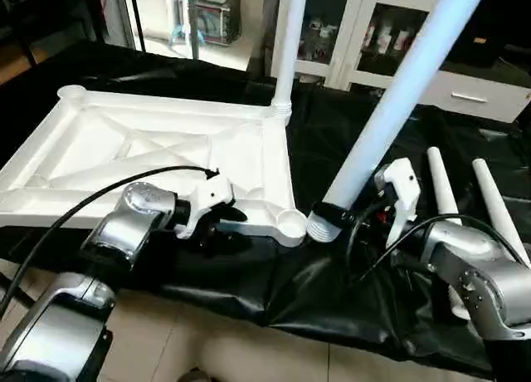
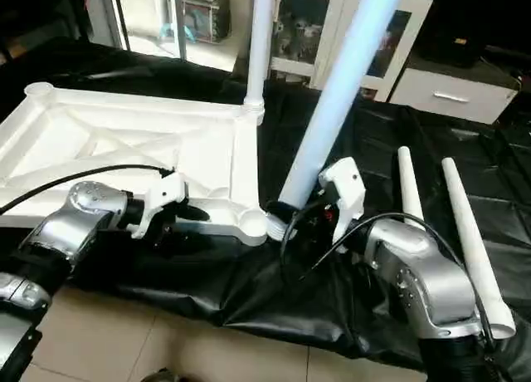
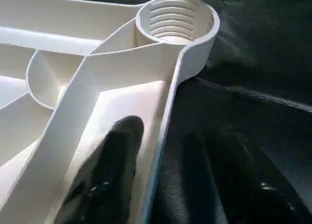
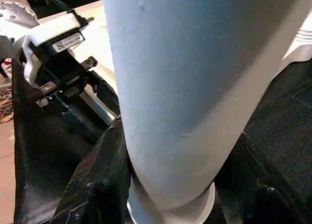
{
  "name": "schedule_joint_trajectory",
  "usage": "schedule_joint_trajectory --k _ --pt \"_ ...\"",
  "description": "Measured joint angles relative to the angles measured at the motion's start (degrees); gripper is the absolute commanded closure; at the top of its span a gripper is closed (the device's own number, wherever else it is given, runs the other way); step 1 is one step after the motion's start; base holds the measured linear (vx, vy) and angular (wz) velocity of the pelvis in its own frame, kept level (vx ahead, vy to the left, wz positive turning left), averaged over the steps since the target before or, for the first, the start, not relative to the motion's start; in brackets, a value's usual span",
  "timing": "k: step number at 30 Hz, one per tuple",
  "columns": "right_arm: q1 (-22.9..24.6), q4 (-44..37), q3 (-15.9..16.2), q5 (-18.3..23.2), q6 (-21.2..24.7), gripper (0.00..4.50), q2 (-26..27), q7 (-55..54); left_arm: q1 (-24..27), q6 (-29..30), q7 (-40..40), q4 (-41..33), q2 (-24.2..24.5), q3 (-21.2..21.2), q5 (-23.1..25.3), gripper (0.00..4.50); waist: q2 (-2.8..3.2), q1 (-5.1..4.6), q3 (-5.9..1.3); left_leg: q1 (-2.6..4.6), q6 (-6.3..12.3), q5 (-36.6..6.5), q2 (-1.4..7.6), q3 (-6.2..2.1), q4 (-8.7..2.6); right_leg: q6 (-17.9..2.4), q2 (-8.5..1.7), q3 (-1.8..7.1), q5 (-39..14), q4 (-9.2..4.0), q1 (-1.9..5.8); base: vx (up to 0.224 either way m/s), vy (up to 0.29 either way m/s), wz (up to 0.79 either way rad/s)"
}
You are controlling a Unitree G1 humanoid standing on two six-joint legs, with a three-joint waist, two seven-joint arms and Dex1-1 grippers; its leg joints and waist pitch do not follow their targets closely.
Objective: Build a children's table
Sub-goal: Pick table leg, then insert table leg to table base
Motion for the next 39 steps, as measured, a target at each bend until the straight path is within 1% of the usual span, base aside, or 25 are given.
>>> schedule_joint_trajectory --k 2,4,5,8,10,12,15,16,17,20,22,24,26,28,30,34,39 --pt "0.0 0.0 0.0 0.0 0.0 2.60 0.0 0.0 -0.7 -1.0 0.0 1.0 0.0 0.0 0.4 2.48 0.00 0.00 0.00 0.00 -0.01 0.0 0.01 0.00 0.00 0.0 0.00 -0.01 0.0 0.00 0.00 0.000 0.000 0.00" --pt "0.0 0.0 0.0 0.0 0.0 2.60 0.0 0.0 -1.2 -1.7 0.0 1.9 0.0 0.0 0.9 2.56 0.02 -0.02 0.01 0.00 -0.01 0.0 0.01 0.00 0.00 0.0 0.00 0.00 0.0 0.00 0.00 0.000 0.000 0.00" --pt "0.0 0.0 0.1 0.0 0.0 2.60 0.0 0.0 -1.4 -2.0 -0.1 2.2 -0.1 0.0 1.0 2.82 0.02 -0.03 0.01 0.00 -0.01 0.0 0.01 0.01 0.00 0.0 0.00 -0.01 0.0 -0.02 0.00 0.000 0.000 0.00" --pt "0.0 0.0 0.1 0.0 0.0 2.60 0.0 0.0 -2.1 -3.0 -1.0 3.5 -0.3 -0.1 1.6 2.95 0.02 -0.02 0.01 -0.01 -0.01 0.0 0.01 0.01 0.00 0.0 0.00 -0.01 0.0 -0.02 0.00 0.000 0.000 0.00" --pt "0.0 0.0 0.1 0.0 0.0 2.60 0.0 0.0 -2.1 -3.2 -1.5 3.6 -0.5 -0.1 2.1 3.03 0.04 -0.02 0.02 -0.01 -0.01 0.0 0.01 0.01 0.00 0.0 0.00 -0.01 0.0 -0.02 0.00 0.000 0.000 0.00" --pt "0.0 0.0 0.1 0.0 -0.1 2.60 0.0 0.0 -2.1 -3.2 -1.8 3.5 -1.0 -0.4 2.1 3.34 0.06 0.00 0.03 0.00 -0.01 0.0 0.01 0.01 0.00 0.0 0.00 0.00 0.0 -0.02 0.00 0.000 0.000 0.00" --pt "0.0 0.0 0.1 -0.1 -0.1 2.60 0.0 -0.1 -2.1 -3.7 -1.7 3.4 -1.2 -0.6 2.6 3.39 0.07 0.00 0.03 0.00 -0.01 0.0 0.01 0.02 0.00 0.0 0.00 0.00 0.0 -0.03 0.01 0.000 0.000 0.00" --pt "0.0 0.0 0.1 -0.1 -0.1 2.60 0.0 -0.1 -2.1 -3.9 -1.7 3.3 -1.4 -0.8 2.9 3.65 0.08 0.04 0.03 0.00 -0.01 0.0 0.01 0.02 0.00 0.0 0.00 0.01 0.0 -0.04 0.01 0.000 0.000 0.00" --pt "0.0 0.0 0.1 -0.1 -0.1 2.60 0.0 -0.1 -2.1 -4.0 -1.6 3.2 -1.5 -0.9 3.1 3.75 0.09 0.09 0.03 0.00 -0.01 0.0 0.01 0.03 0.00 0.0 0.00 0.00 0.0 -0.04 0.01 0.000 0.000 0.00" --pt "0.0 0.0 0.1 -0.1 -0.1 2.60 0.0 -0.1 -2.0 -4.3 -1.3 3.0 -1.6 -1.1 3.7 3.85 0.09 0.14 0.03 0.00 0.00 0.0 0.01 0.04 0.00 0.0 0.00 0.01 0.0 -0.05 0.01 0.000 0.000 0.00" --pt "-0.2 0.1 0.1 -0.2 -0.2 2.60 0.2 -0.3 -1.7 -4.5 -1.4 2.4 -1.6 -1.1 4.2 4.14 0.09 0.11 0.03 0.00 0.00 0.0 0.01 0.04 -0.01 0.0 0.00 0.01 0.0 -0.05 0.01 0.000 0.000 0.00" --pt "-1.2 1.0 0.1 -0.5 -0.3 2.60 1.1 -0.8 -1.0 -4.3 -1.4 1.1 -1.6 -1.1 4.4 4.25 0.10 -0.05 0.02 0.02 0.00 0.0 0.02 0.05 -0.01 0.0 0.00 0.02 0.0 -0.05 0.01 0.000 0.000 0.00" --pt "-2.4 2.1 0.1 -0.7 -0.4 2.60 1.8 -1.9 -0.1 -3.7 -1.4 -0.8 -1.6 -1.2 4.7 4.25 0.12 -0.24 0.01 0.02 0.00 0.0 0.01 0.07 -0.01 0.0 0.00 0.05 0.0 -0.08 0.01 0.000 0.000 0.00" --pt "-4.1 4.2 0.4 -2.2 -0.1 2.60 2.6 -4.6 1.5 -1.5 0.0 -4.2 -1.9 -1.8 5.1 4.43 0.14 -0.50 0.00 0.04 0.00 0.0 0.01 0.09 -0.02 0.0 0.00 0.05 0.0 -0.06 0.01 0.000 0.000 0.00" --pt "-4.7 5.6 0.4 -3.2 0.6 2.60 2.8 -6.6 2.0 0.0 1.0 -6.0 -1.8 -2.1 5.5 4.43 0.14 -0.46 0.00 0.06 -0.02 0.0 0.05 0.09 -0.03 0.0 0.00 0.01 0.0 -0.04 0.02 0.000 0.000 0.00" --pt "-5.3 8.1 0.4 -3.3 2.6 2.60 3.5 -7.8 4.2 3.8 3.5 -10.6 -2.3 -1.6 5.9 4.43 0.20 -0.67 -0.01 0.10 -0.02 0.0 0.05 0.16 -0.03 0.0 0.00 0.09 0.0 -0.05 0.04 0.000 0.000 0.00" --pt "-6.2 9.0 -0.3 -2.1 3.3 2.60 3.6 -6.7 7.5 5.0 4.1 -16.7 -1.8 -1.3 6.6 4.43 0.20 -0.69 -0.01 0.13 -0.03 0.0 0.07 0.20 -0.20 0.0 0.00 0.08 0.0 -0.10 0.00 0.000 0.000 0.00"
